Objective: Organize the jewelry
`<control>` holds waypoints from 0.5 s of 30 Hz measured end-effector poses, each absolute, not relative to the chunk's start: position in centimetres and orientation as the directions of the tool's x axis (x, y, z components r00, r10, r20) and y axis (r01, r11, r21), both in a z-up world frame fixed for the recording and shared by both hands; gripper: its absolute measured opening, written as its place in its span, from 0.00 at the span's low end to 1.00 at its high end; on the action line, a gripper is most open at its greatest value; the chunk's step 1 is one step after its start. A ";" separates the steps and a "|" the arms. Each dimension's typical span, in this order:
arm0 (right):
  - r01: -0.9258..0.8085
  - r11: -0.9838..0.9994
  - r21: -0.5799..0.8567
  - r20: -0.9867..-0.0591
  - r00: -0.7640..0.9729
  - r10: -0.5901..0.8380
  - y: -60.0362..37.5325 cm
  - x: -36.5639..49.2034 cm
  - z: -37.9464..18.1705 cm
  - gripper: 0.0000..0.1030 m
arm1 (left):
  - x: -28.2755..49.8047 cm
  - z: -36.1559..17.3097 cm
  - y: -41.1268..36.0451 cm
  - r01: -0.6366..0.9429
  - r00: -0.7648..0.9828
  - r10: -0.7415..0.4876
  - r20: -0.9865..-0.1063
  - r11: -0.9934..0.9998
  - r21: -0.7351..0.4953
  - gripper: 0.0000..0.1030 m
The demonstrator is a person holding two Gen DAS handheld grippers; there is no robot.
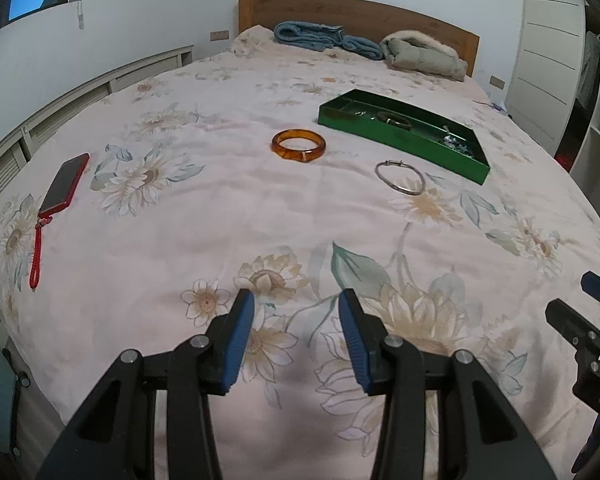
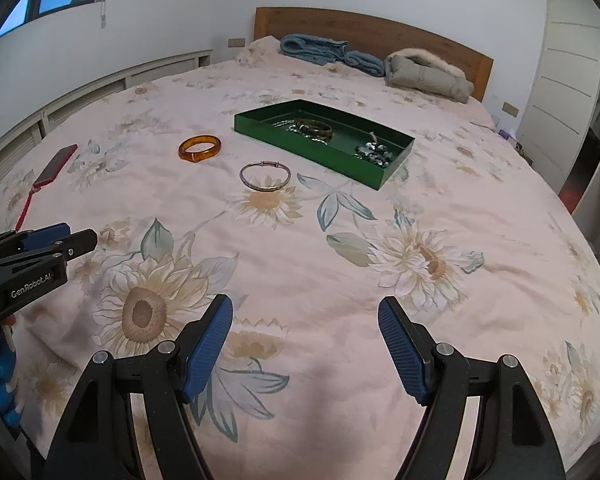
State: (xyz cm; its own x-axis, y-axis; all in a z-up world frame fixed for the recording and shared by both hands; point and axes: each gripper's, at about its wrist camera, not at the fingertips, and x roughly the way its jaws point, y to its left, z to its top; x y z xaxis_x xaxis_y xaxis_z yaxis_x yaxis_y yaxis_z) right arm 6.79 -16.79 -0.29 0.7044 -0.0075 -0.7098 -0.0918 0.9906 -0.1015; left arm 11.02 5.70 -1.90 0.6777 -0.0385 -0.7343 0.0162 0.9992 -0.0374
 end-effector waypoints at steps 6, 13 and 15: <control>-0.109 0.991 -0.076 -0.715 0.699 0.022 -16.8 8.2 -0.8 0.72 | 12.9 -2.3 6.2 0.008 0.667 -0.037 -0.744 0.999 -0.042 0.41; -0.137 0.991 0.013 -0.705 0.702 0.106 -17.9 11.3 -0.1 0.72 | 16.9 -1.4 7.7 -0.009 0.675 -0.038 -0.737 0.998 -0.060 0.41; -0.157 0.986 0.062 -0.701 0.696 0.154 -18.2 12.8 0.0 0.72 | 19.0 -0.9 8.3 -0.018 0.685 -0.023 -0.728 0.999 -0.048 0.41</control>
State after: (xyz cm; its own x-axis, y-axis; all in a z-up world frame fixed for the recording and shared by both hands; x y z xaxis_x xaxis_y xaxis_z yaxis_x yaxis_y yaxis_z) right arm 12.75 -18.23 0.02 0.6958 0.1544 -0.7015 -0.1565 0.9857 0.0618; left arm 18.97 8.32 -0.95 0.6850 -0.0227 -0.7282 -0.0184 0.9987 -0.0484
